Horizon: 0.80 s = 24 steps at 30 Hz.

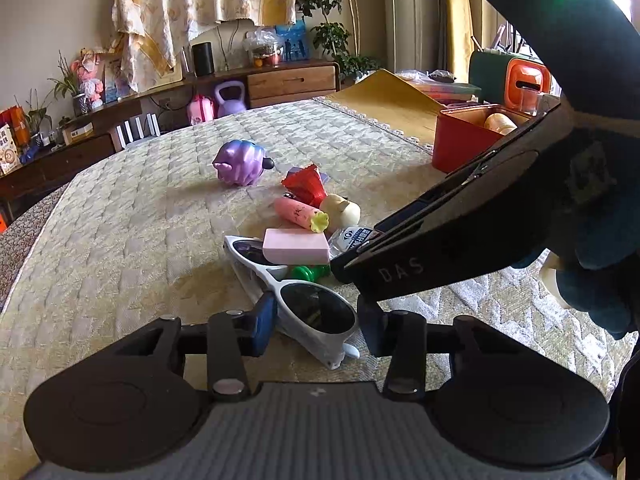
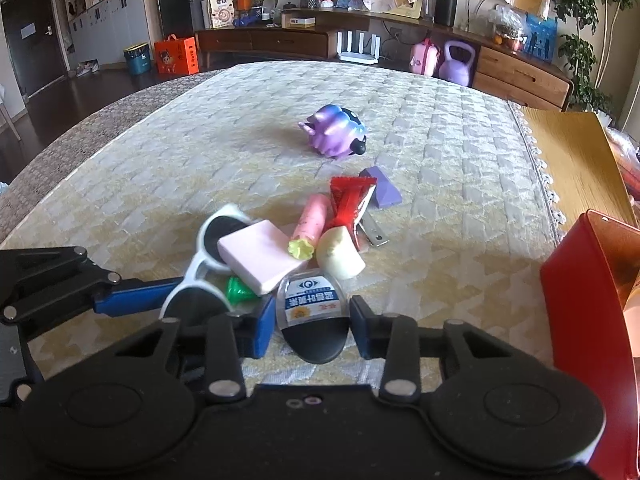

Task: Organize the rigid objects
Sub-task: 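Grasp the white sunglasses with left tool while right tool grasps the black-capped tube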

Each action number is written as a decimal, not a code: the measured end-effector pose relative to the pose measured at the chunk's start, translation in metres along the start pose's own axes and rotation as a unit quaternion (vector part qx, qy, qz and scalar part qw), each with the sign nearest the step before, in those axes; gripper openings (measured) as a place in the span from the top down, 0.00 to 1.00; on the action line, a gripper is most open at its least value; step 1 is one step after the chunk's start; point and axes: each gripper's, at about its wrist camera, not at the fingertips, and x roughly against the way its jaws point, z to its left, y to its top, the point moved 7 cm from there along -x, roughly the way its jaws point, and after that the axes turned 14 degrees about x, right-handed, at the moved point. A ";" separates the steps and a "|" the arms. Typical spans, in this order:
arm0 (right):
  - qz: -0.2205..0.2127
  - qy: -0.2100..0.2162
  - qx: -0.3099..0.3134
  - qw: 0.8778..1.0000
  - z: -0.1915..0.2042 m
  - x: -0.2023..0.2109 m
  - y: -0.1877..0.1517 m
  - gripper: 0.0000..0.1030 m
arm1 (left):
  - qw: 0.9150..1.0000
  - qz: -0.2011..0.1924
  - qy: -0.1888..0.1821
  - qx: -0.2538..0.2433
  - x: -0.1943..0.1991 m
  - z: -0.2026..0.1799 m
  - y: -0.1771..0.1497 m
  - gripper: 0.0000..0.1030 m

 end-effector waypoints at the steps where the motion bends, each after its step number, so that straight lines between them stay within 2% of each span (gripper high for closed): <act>1: 0.000 0.000 -0.001 1.000 0.000 0.000 0.000 0.62 | 1.000 0.000 -0.001 0.001 0.000 0.001 0.000 0.58; 15: -0.012 -0.004 -0.054 0.998 -0.015 0.043 -0.028 0.63 | 0.999 0.011 -0.007 0.034 0.013 0.013 -0.004 0.63; 24: -0.021 -0.011 -0.074 0.997 -0.019 0.073 -0.049 0.63 | 0.998 -0.002 0.001 0.062 0.039 0.023 0.002 0.65</act>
